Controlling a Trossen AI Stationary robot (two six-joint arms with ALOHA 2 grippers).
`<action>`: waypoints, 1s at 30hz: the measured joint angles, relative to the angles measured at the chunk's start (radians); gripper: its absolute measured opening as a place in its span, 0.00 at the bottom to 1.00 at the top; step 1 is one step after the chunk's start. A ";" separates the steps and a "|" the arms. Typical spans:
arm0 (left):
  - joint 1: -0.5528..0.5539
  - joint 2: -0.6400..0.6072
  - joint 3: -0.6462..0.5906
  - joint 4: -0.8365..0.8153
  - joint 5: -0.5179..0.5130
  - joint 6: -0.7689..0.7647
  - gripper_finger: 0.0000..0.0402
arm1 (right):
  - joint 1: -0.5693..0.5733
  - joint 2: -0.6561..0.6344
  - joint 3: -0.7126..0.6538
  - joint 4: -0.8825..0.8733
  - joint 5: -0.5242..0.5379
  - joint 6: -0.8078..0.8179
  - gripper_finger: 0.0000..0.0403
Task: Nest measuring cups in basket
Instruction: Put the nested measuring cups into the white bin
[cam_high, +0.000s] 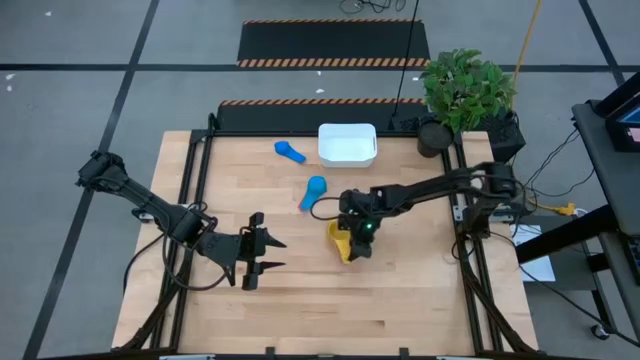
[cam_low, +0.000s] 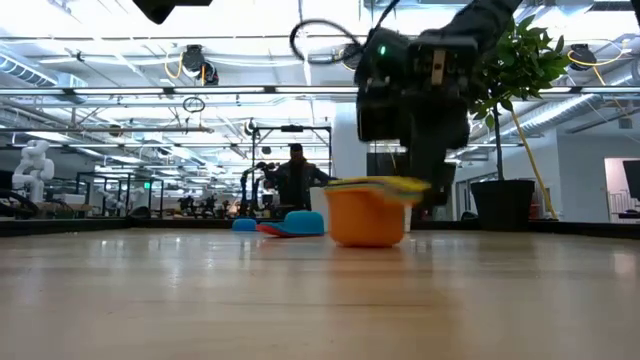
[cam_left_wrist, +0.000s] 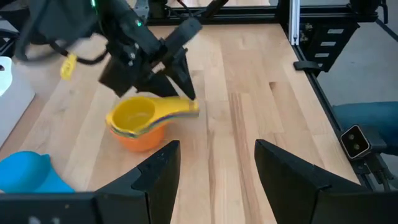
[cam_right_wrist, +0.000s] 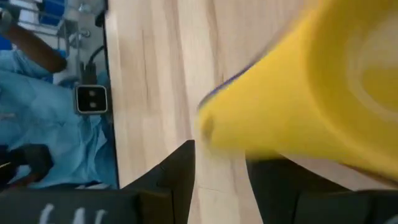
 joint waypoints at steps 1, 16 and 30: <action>0.000 0.000 0.000 0.008 0.000 0.000 0.52 | 0.000 -0.019 0.000 -0.003 0.010 0.001 0.33; 0.001 0.001 -0.001 0.032 -0.023 0.007 0.52 | 0.087 -0.325 0.001 -0.238 0.620 0.060 0.33; 0.218 0.200 -0.058 0.109 -0.024 -0.078 0.30 | 0.381 -0.375 -0.071 -0.091 0.931 0.136 0.33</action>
